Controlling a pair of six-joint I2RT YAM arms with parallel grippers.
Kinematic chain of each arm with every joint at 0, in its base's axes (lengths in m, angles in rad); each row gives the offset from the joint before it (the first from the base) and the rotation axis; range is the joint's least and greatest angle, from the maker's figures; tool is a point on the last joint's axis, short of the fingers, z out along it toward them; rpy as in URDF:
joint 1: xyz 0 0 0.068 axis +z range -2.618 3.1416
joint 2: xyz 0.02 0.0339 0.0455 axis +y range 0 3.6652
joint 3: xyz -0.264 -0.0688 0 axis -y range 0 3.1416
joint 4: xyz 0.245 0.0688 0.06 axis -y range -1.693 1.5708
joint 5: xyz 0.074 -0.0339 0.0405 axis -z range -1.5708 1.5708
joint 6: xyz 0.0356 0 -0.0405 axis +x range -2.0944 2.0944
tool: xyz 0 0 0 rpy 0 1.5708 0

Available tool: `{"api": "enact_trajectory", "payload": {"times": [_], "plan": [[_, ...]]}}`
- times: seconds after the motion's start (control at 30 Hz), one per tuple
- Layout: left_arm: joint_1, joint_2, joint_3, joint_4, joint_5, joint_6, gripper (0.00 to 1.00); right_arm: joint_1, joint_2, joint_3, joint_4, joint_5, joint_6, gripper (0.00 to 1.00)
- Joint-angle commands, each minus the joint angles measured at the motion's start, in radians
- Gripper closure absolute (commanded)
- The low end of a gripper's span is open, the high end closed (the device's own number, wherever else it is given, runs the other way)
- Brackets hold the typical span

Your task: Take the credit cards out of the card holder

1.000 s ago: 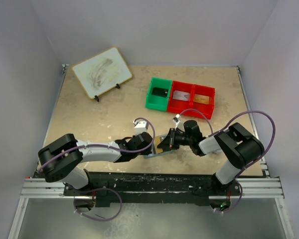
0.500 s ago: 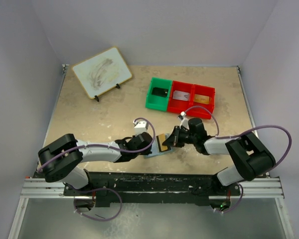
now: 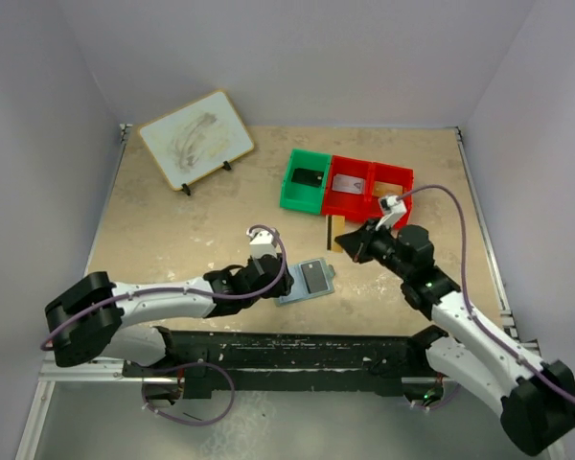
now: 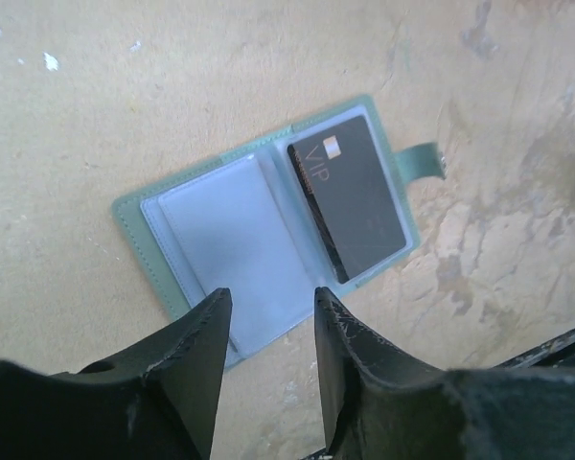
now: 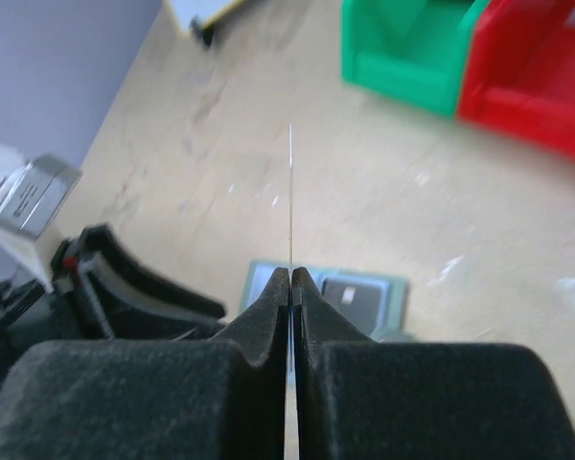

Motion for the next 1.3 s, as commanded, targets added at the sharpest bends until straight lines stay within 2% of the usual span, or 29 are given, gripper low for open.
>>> {"api": "enact_trajectory", "payload": {"times": [0.0, 0.13, 0.27, 0.4, 0.6, 0.83, 1.07, 1.27], "plan": [[-0.002, -0.086, 0.014, -0.055, -0.083, 0.018, 0.59, -0.005, -0.119, 0.082, -0.138, 0.362, -0.197, 1.0], [-0.003, -0.115, 0.015, -0.088, -0.098, 0.02, 0.56, -0.008, -0.083, 0.155, -0.14, 0.583, -0.354, 1.0], [-0.002, -0.134, 0.007, -0.109, -0.106, 0.013, 0.53, -0.043, 0.12, 0.333, -0.223, 0.663, -0.492, 1.0], [-0.003, -0.165, 0.0, -0.132, -0.112, 0.01, 0.51, -0.16, 0.26, 0.463, -0.289, 0.593, -0.495, 1.0], [-0.002, -0.236, -0.016, -0.178, -0.133, 0.014, 0.51, -0.273, 0.401, 0.523, -0.343, 0.573, -0.449, 1.0], [-0.001, -0.274, -0.023, -0.21, -0.148, 0.016, 0.5, -0.284, 0.54, 0.558, -0.31, 0.456, -0.433, 1.0], [-0.001, -0.306, -0.028, -0.236, -0.168, 0.016, 0.5, -0.284, 0.634, 0.6, -0.295, 0.334, -0.483, 1.0], [-0.001, -0.317, -0.029, -0.259, -0.177, 0.012, 0.49, -0.284, 0.73, 0.671, -0.325, 0.329, -0.553, 1.0]]}}
